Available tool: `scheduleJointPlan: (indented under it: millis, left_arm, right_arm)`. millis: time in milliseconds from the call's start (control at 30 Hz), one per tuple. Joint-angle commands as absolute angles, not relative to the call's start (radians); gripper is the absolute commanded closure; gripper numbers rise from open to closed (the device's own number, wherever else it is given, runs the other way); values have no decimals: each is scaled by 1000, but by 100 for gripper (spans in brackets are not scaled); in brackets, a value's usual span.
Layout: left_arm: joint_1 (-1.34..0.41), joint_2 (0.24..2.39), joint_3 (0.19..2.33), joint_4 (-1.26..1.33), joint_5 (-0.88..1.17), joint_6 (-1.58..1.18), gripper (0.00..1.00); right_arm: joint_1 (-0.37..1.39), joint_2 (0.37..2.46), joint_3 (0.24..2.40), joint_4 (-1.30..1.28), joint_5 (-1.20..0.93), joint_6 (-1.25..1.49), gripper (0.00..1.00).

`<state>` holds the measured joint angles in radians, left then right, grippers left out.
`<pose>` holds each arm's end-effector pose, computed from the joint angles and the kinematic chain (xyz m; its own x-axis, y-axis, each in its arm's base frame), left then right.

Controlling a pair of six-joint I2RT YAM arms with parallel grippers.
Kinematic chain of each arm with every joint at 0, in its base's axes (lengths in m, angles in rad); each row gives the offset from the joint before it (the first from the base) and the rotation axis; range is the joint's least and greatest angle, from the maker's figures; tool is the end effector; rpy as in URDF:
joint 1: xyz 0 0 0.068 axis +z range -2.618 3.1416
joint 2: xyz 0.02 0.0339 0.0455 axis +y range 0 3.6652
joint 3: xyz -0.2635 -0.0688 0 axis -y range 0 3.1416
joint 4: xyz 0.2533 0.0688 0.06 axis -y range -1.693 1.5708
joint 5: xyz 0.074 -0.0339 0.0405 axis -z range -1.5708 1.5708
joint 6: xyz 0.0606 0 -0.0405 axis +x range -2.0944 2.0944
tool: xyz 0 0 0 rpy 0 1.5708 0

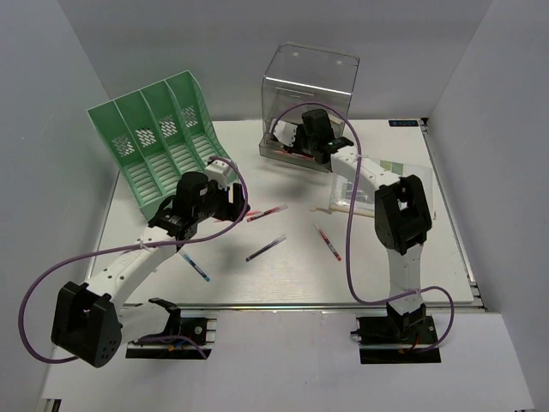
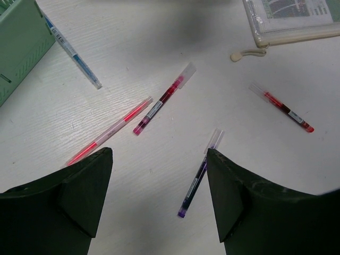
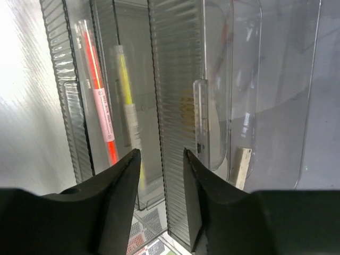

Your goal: Organize the desk

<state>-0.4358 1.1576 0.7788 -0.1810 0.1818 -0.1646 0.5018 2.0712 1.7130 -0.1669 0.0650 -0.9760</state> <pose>0.2537 -0.1302 0.2460 -0.5657 0.0856 -0.8202 0.4677 0.8525 -0.2336 0.4587 0.2472 0.2447 0.1105 -0.8821 -0.4579 -0.6054 0.3057 -0.7349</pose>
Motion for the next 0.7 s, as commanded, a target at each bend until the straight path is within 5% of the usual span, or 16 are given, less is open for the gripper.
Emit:
scheduleJointPlan:
  millis: [0,133,233,267,333,400,467,567,667]
  left_arm:
    - [-437,1154,801,-187,173,-153,19]
    - [-437,1146,792,-169,179,-153,19]
    - [-437,1144,778,-147,181,-161,25]
    - [-437,1147,772,-143,181,-175,34]
    - [-437,1154,764,-121,176,-187,47]
    - [-437,1176,761,-112,170,-199,67]
    - [-446,1201,764,-101,160,-228,74]
    - [-460,1267,790,-101,155,-282,75]
    - [-485,1362,877,-176,59,-333,64]
  right_arm:
    - [488,2066,1764,-144,72,-943,56]
    - [486,2019,1767,-193,55,-887,56]
    - [486,1909,1737,-263,9,-732,67]
    - [482,1875,1699,-290,-90,-594,84]
    - [469,1743,1628,-339,-203,-467,100]
    - [460,1605,1440,-348,-378,-341,100]
    - [456,1524,1309,-318,-502,-276,100]
    - [439,1422,1123,-290,-613,-213,100]
    - [420,1349,1011,-230,-652,-204,100]
